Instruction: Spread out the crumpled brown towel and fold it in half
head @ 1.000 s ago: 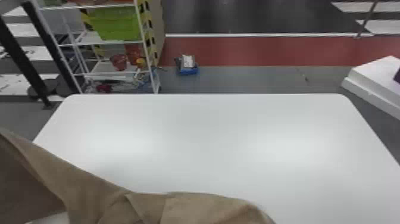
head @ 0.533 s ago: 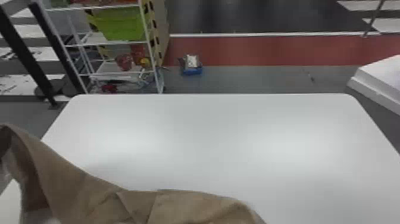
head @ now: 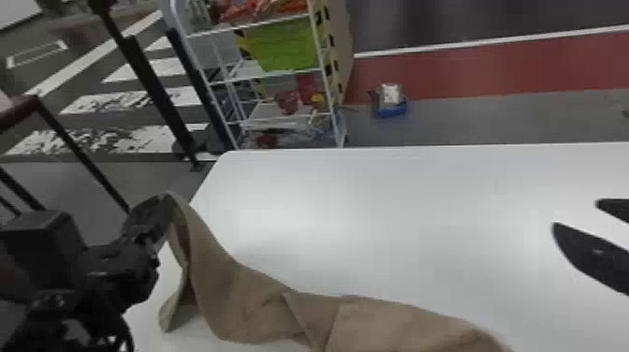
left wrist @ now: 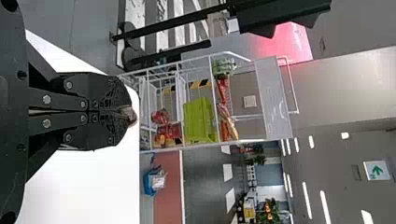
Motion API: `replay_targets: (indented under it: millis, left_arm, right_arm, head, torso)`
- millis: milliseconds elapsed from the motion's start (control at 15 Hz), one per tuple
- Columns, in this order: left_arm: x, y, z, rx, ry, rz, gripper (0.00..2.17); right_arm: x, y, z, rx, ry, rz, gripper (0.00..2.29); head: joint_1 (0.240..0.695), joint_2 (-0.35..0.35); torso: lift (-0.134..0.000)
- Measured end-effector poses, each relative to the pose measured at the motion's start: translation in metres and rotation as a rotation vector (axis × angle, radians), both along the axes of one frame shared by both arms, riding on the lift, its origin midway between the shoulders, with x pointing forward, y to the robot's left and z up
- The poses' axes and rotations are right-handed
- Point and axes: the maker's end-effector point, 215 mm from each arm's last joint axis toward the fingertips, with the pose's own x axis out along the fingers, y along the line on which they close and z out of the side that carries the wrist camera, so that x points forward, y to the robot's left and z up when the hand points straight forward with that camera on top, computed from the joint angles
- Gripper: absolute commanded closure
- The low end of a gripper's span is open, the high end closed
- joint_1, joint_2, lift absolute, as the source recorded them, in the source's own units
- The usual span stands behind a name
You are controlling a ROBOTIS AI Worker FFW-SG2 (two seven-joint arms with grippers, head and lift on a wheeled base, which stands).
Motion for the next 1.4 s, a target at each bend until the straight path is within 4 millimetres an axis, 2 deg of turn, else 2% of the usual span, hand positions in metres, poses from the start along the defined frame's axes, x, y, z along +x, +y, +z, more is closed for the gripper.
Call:
replay_targets:
  millis: [133,200,333,467,667,800,933,1133,1400]
  left_arm:
    - [0.001,0.001,-0.004,-0.001,0.006,0.002,1.45]
    - [0.002,0.001,-0.007,0.000,0.010,0.003,1.45]
    - [0.004,0.000,-0.010,-0.003,0.014,-0.001,1.45]
    - [0.006,-0.002,-0.013,-0.004,0.018,-0.009,1.45]
    - [0.009,-0.009,-0.014,0.002,0.023,-0.024,1.45]
    - [0.011,-0.015,-0.015,0.017,0.030,-0.032,1.45]
    - [0.011,-0.019,-0.017,0.028,0.041,-0.035,1.45]
    - [0.012,-0.025,-0.020,0.035,0.050,-0.042,1.45]
    - [0.013,-0.030,-0.022,0.032,0.052,-0.049,1.45]
  right_arm:
    - [0.015,0.062,-0.012,-0.046,-0.099,0.112,0.40]
    - [0.018,0.094,-0.021,-0.074,-0.136,0.171,0.40]
    - [0.018,0.144,-0.044,-0.142,-0.170,0.268,0.40]
    - [0.015,0.185,-0.079,-0.227,-0.144,0.363,0.40]
    - [0.006,0.232,-0.126,-0.335,-0.055,0.473,0.40]
    - [-0.004,0.249,-0.153,-0.397,0.055,0.512,0.40]
    - [-0.012,0.247,-0.173,-0.460,0.183,0.509,0.40]
    - [-0.005,0.237,-0.176,-0.524,0.273,0.478,0.41]
    - [-0.005,0.241,-0.182,-0.531,0.299,0.502,0.50]
  head:
    - [0.695,0.350]
    - [0.695,0.350]
    - [0.695,0.350]
    - [0.695,0.350]
    - [0.695,0.350]
    - [0.695,0.350]
    - [0.695,0.350]
    - [0.695,0.350]
    - [0.695,0.350]
  torso:
    - [-0.124]
    - [-0.124]
    - [-0.124]
    - [-0.124]
    - [-0.124]
    - [-0.124]
    - [-0.124]
    - [-0.124]
    - [-0.124]
